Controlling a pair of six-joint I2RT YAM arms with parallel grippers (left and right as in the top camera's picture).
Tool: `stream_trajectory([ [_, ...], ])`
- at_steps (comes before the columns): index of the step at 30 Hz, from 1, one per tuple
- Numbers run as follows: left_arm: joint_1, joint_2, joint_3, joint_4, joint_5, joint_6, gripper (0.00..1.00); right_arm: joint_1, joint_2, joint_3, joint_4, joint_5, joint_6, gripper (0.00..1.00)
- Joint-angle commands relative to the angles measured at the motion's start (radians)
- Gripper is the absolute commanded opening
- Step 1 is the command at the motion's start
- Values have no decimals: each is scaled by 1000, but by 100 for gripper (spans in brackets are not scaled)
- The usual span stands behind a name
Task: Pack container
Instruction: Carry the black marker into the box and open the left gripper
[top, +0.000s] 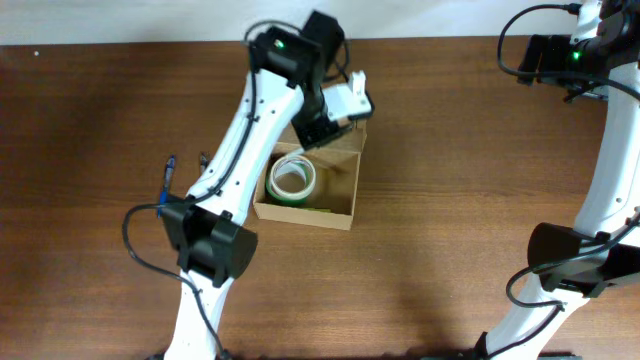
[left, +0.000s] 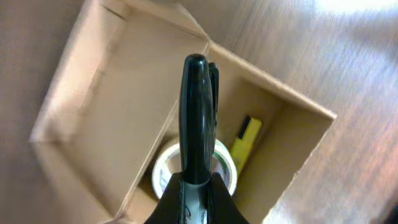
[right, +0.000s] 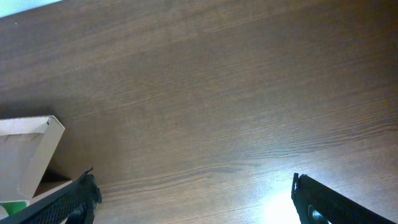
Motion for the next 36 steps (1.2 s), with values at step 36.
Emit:
stream_trajectory([
  [36, -61, -186, -581, 224, -89, 260, 2, -6, 5, -2, 0, -6, 6, 99],
])
